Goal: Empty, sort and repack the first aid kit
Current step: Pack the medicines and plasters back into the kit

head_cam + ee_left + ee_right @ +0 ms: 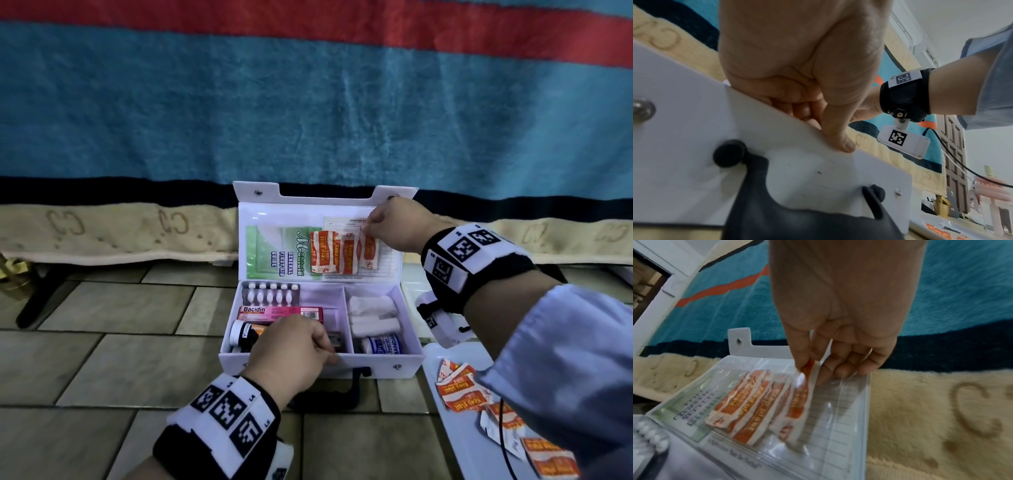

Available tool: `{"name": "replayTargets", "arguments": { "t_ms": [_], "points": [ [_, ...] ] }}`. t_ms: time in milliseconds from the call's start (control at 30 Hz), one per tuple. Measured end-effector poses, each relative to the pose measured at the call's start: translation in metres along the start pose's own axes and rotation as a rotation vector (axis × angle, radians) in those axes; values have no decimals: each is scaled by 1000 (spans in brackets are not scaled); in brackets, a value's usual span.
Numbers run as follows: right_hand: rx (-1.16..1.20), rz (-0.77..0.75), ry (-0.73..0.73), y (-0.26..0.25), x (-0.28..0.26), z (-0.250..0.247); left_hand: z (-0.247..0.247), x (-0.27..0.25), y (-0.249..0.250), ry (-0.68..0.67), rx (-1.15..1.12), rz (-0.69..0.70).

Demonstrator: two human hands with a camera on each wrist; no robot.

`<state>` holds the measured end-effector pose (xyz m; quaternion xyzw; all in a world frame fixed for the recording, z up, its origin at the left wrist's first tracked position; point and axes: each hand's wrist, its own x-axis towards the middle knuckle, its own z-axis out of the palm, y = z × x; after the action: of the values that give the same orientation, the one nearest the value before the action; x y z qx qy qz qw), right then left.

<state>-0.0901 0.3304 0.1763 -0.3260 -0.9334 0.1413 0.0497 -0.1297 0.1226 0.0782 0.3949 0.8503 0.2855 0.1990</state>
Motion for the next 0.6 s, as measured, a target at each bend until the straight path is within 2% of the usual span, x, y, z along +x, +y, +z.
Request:
{"name": "replayTargets", "arguments": {
  "t_ms": [433,600],
  "points": [
    [-11,-10,-14,1,1,-1,-1,-1,2,-13,-12,-13],
    [-35,-25,48,4,1,7,-2,-1,3,-25,-15,-28]
  ]
}}
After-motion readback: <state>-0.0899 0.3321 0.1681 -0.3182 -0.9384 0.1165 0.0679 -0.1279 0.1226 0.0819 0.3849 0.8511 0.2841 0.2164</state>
